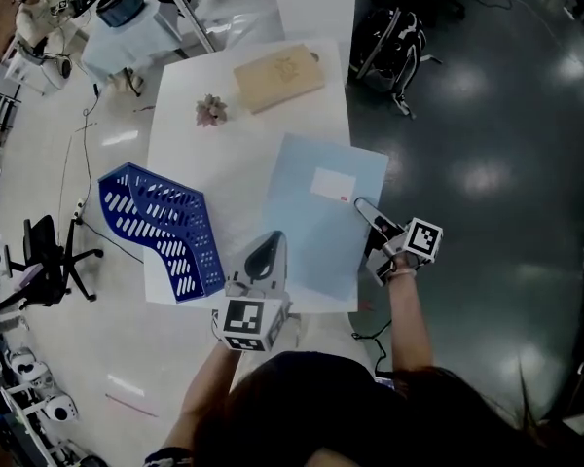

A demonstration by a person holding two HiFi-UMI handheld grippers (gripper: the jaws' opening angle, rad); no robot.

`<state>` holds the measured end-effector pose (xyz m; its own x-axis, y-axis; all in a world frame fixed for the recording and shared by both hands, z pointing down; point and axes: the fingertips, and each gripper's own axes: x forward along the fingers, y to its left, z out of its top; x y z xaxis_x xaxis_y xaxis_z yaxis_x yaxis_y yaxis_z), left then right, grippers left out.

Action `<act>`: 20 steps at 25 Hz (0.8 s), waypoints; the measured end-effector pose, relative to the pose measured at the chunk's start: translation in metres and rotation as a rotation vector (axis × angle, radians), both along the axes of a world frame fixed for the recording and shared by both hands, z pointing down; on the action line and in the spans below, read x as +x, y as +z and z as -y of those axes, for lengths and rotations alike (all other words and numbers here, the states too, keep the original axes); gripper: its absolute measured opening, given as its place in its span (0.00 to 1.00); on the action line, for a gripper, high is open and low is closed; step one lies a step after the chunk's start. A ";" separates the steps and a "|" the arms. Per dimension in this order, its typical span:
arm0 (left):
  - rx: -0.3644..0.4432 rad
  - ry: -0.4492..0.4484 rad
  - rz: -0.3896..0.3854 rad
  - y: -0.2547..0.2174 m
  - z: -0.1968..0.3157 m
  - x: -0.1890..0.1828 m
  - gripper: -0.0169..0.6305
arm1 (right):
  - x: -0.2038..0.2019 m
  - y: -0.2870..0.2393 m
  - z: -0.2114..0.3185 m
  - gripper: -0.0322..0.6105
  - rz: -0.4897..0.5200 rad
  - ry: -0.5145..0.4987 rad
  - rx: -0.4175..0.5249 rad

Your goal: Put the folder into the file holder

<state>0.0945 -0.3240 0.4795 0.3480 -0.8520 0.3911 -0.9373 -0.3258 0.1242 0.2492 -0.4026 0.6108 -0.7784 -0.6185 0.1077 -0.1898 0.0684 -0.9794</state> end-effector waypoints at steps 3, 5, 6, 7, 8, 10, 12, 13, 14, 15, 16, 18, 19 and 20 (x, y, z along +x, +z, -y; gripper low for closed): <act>0.004 -0.005 0.000 0.001 -0.006 -0.011 0.04 | -0.001 -0.009 -0.004 0.28 0.014 0.029 0.013; 0.006 -0.004 0.002 -0.002 -0.011 -0.017 0.04 | -0.001 -0.014 -0.008 0.28 0.024 0.049 0.017; 0.003 -0.004 0.001 -0.004 -0.013 -0.019 0.04 | -0.001 -0.017 -0.010 0.28 0.028 0.059 0.019; -0.001 -0.004 0.001 -0.005 -0.015 -0.022 0.04 | -0.001 -0.020 -0.012 0.28 0.031 0.069 0.021; -0.002 -0.004 0.000 -0.006 -0.017 -0.025 0.04 | -0.001 -0.022 -0.014 0.28 0.033 0.076 0.025; 0.005 -0.004 -0.003 -0.008 -0.021 -0.031 0.04 | -0.002 -0.028 -0.017 0.28 0.028 0.086 0.038; 0.013 -0.005 -0.004 -0.010 -0.026 -0.037 0.04 | -0.003 -0.034 -0.021 0.28 0.025 0.095 0.047; 0.015 -0.006 -0.004 -0.011 -0.028 -0.039 0.04 | -0.004 -0.037 -0.024 0.28 0.026 0.101 0.050; 0.018 -0.006 -0.005 -0.012 -0.031 -0.041 0.04 | -0.004 -0.040 -0.027 0.28 0.027 0.109 0.050; 0.022 -0.008 -0.005 -0.014 -0.034 -0.044 0.04 | -0.004 -0.042 -0.030 0.28 0.026 0.117 0.050; 0.029 -0.011 -0.007 -0.016 -0.036 -0.046 0.04 | -0.004 -0.044 -0.033 0.28 0.023 0.124 0.052; 0.048 -0.018 -0.012 -0.019 -0.040 -0.052 0.04 | -0.003 -0.048 -0.038 0.28 0.014 0.135 0.063; 0.053 -0.019 -0.012 -0.021 -0.043 -0.055 0.04 | -0.003 -0.051 -0.041 0.28 0.009 0.141 0.068; 0.056 -0.019 -0.013 -0.023 -0.047 -0.057 0.04 | -0.003 -0.054 -0.044 0.28 0.004 0.147 0.072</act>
